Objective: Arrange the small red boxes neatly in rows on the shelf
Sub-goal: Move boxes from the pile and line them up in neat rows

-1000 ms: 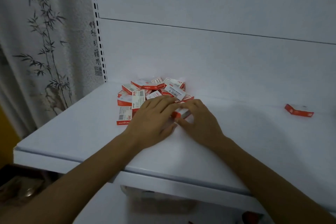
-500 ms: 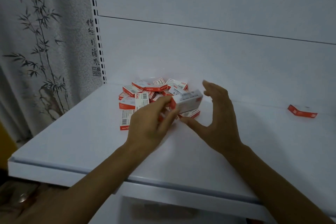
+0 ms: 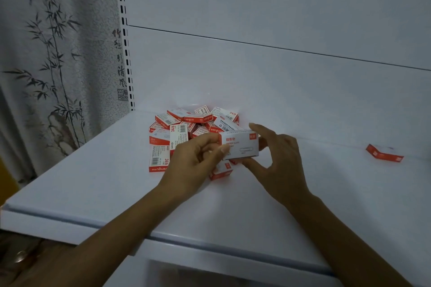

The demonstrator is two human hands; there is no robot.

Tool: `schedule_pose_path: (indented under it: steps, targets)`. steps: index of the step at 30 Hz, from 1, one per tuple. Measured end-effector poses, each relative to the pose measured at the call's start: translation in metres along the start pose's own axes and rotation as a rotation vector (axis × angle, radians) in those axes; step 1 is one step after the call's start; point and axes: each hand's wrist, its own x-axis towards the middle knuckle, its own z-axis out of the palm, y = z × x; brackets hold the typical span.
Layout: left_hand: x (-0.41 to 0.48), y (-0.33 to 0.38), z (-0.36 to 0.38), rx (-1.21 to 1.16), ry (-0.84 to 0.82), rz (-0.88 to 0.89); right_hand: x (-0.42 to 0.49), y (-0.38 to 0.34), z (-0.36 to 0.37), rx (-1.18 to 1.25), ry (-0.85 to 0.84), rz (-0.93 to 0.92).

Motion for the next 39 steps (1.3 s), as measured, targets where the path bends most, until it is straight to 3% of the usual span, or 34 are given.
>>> schedule_pose_path:
  steps: [7, 11, 16, 22, 28, 35, 39]
  targets:
    - [-0.003, -0.003, -0.004, 0.322, 0.025, 0.163, -0.003, -0.004, 0.000, 0.036, -0.170, 0.086]
    - [-0.006, -0.005, -0.006, 0.504, 0.011, 0.269, 0.002, -0.006, -0.007, 0.007, -0.264, 0.003]
    - [0.004, 0.017, 0.015, 0.469, 0.013, 0.331, 0.009, 0.010, -0.045, -0.025, -0.200, -0.112]
    - [0.025, 0.048, 0.098, 0.464, -0.085, 0.316, -0.003, 0.074, -0.104, -0.077, -0.130, -0.049]
    - [0.049, 0.063, 0.207, 0.644, -0.152, 0.393, -0.033, 0.149, -0.174, -0.125, -0.128, 0.117]
    - [0.068, 0.064, 0.316, 0.757, -0.232, 0.450, -0.068, 0.237, -0.231, -0.245, -0.222, 0.222]
    - [0.077, 0.064, 0.357, 0.762, -0.285, 0.352, -0.070, 0.272, -0.248, -0.287, -0.384, 0.286]
